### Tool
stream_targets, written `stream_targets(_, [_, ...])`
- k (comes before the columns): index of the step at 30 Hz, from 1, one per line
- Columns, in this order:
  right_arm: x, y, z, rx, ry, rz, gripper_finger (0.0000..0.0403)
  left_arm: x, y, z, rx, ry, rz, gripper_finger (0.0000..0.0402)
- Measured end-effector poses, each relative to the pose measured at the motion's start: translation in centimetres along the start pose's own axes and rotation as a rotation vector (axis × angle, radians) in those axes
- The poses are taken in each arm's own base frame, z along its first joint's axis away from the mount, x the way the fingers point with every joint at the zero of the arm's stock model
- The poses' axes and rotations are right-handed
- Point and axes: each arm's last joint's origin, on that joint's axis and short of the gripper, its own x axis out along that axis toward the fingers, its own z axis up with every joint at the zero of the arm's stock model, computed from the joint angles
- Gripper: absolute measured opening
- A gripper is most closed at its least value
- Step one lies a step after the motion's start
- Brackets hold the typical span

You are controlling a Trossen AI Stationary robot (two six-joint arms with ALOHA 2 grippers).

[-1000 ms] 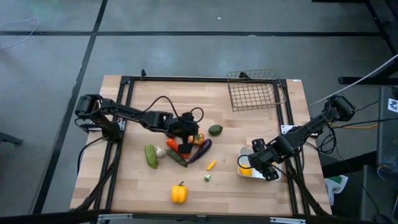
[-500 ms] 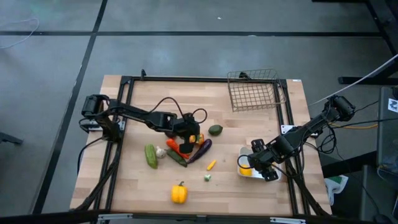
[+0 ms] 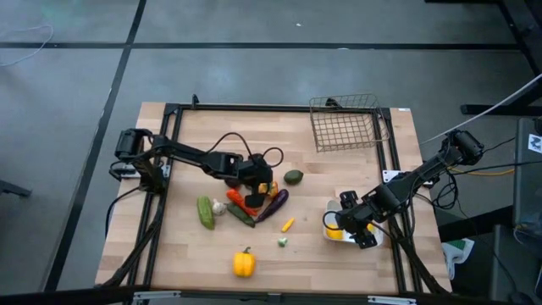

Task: Sort produce into baskets
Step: Put the top orange tomato into the white bin

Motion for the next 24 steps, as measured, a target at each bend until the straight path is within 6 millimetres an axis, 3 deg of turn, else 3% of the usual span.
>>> stream_targets(14, [0.0,0.0,0.1,0.0,-0.006,0.0,0.036,0.9,0.2,-0.1,-0.043,0.003,-0.037,0.04])
stream_targets(24, [0.0,0.0,0.1,0.0,-0.01,0.001,0.036,2.1,0.2,-1.4,-0.038,0.108,-0.032,0.04])
